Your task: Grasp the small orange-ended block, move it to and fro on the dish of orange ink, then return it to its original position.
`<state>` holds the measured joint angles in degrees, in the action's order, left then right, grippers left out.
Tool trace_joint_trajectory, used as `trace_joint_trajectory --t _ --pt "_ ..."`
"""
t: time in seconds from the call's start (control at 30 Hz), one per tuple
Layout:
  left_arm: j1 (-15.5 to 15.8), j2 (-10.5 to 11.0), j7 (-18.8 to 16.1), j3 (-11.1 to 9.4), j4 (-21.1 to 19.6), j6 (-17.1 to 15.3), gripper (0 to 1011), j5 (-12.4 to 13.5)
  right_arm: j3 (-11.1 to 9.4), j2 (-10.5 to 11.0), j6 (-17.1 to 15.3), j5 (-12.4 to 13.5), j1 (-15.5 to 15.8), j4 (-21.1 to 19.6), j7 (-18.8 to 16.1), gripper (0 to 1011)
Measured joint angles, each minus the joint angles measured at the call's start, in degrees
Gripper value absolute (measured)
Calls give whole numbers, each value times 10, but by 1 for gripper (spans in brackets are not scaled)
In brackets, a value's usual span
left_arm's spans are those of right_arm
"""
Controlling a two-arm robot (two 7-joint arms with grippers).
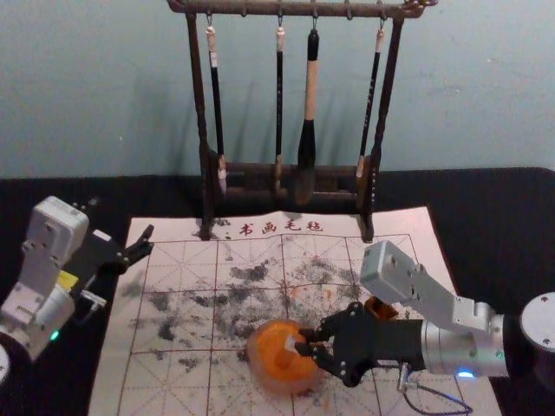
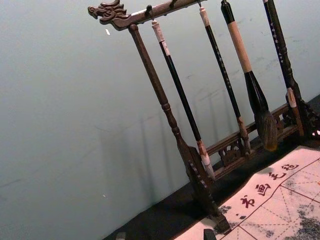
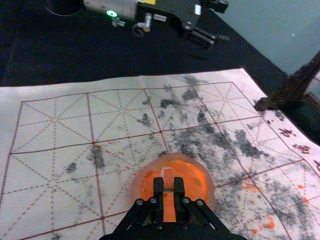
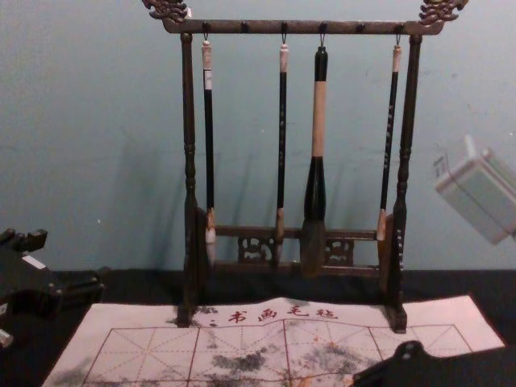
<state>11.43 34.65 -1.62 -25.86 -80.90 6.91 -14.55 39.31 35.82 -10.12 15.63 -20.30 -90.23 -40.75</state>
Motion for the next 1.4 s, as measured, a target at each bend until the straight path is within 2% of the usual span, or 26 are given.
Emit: trace_joint_trajectory --t 0.43,0.87,1.13,1.4 --pt "0 0 0 0 0 0 1001 0 -14 0 -12 -5 -5 10 15 80" --pt "0 0 0 0 0 0 1001 0 -26 28 -15 7 15 -27 8 81" --pt "0 0 0 0 0 0 1001 0 -20 37 -14 11 19 -39 -7 81" --pt "0 0 0 0 0 0 1002 0 -7 32 -13 14 9 -36 -19 81"
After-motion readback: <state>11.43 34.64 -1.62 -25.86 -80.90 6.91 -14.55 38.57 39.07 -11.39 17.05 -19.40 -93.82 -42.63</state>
